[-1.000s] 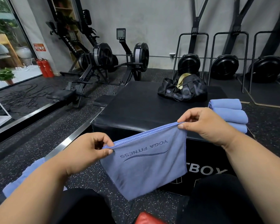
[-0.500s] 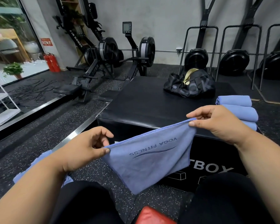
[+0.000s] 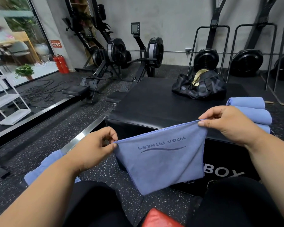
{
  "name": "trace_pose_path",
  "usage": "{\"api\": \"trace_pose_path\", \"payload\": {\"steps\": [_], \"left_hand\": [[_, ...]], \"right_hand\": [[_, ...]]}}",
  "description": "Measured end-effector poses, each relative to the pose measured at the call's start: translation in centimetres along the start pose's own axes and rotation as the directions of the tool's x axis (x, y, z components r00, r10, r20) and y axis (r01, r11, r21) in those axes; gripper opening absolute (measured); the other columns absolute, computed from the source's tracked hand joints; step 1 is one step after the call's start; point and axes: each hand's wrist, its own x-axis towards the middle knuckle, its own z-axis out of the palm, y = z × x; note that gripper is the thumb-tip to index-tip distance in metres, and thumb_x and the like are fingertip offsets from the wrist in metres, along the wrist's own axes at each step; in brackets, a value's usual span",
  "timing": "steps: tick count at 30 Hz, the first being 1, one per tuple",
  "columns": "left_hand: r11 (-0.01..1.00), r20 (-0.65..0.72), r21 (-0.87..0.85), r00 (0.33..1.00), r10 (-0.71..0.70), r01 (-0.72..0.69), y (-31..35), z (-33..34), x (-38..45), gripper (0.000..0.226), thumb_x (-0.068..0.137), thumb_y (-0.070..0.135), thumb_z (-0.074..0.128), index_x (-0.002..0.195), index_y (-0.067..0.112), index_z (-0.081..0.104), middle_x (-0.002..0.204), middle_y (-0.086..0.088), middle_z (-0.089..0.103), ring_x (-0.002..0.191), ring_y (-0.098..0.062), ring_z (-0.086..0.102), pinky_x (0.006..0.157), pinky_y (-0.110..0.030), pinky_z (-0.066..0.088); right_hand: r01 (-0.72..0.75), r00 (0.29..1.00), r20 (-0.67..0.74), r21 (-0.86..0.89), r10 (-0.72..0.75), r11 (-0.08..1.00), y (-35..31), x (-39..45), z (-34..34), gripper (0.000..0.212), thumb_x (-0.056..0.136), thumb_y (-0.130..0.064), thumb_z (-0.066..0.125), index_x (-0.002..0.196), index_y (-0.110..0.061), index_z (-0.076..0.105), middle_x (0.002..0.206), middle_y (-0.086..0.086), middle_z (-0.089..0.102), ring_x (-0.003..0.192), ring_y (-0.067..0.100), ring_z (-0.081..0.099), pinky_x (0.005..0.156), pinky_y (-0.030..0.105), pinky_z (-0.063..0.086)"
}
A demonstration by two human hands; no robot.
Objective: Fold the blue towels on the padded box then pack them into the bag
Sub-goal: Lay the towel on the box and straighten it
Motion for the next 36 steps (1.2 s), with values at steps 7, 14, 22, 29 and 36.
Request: {"api": "trace_pose_path", "payload": {"steps": [7,14,22,29,36], "left_hand": [[1.000,-0.045,-0.003,0.999,0.004,-0.004,0.4,-0.1,0.0,0.012,0.097,0.013,0.073,0.097,0.025,0.069,0.085,0.001,0.073,0.072,-0.015,0.064,0.071,-0.035,0.054],[1.000,-0.073,-0.019,0.997,-0.001,-0.001,1.1,-1.1,0.1,0.013,0.098,0.014,0.072,0.096,0.027,0.070,0.084,0.001,0.072,0.072,-0.009,0.062,0.073,-0.035,0.055],[0.997,-0.126,-0.007,0.989,0.079,-0.080,2.8,-2.2,-0.2,0.019,0.099,0.015,0.070,0.102,0.033,0.066,0.089,0.000,0.069,0.072,-0.011,0.059,0.069,-0.028,0.049],[0.994,-0.125,0.071,0.988,0.093,-0.084,2.6,-2.7,-0.5,0.016,0.098,0.022,0.073,0.103,0.037,0.071,0.093,0.007,0.074,0.085,-0.017,0.070,0.083,-0.041,0.058],[0.992,-0.157,0.079,0.981,0.114,-0.103,2.9,-2.9,-0.8,0.011,0.099,0.020,0.071,0.098,0.031,0.069,0.083,0.004,0.071,0.077,-0.022,0.065,0.075,-0.041,0.056]], "right_hand": [[-0.031,0.999,-0.044,0.039,0.032,0.999,0.3,0.1,0.0,0.012,0.079,-0.012,0.089,0.081,-0.019,0.081,0.087,0.005,0.079,0.082,0.011,0.068,0.088,0.031,0.052],[-0.003,0.999,-0.051,0.036,0.005,0.999,0.1,0.2,-0.1,0.011,0.080,-0.009,0.088,0.086,-0.011,0.078,0.085,0.004,0.078,0.078,0.007,0.067,0.076,0.014,0.052],[0.013,0.996,-0.091,0.186,0.004,0.982,-0.3,0.6,0.1,0.015,0.080,0.000,0.084,0.085,-0.008,0.072,0.072,-0.005,0.071,0.067,0.002,0.062,0.065,0.009,0.050],[-0.009,0.995,-0.095,0.237,0.032,0.971,0.1,0.4,0.3,0.015,0.081,-0.001,0.084,0.086,-0.008,0.072,0.076,0.001,0.071,0.070,0.006,0.063,0.067,0.011,0.052],[-0.054,0.992,-0.093,0.335,0.090,0.941,-0.1,-0.2,0.8,0.018,0.075,-0.005,0.084,0.086,-0.008,0.070,0.070,-0.001,0.070,0.062,0.006,0.061,0.059,0.011,0.051]]}}
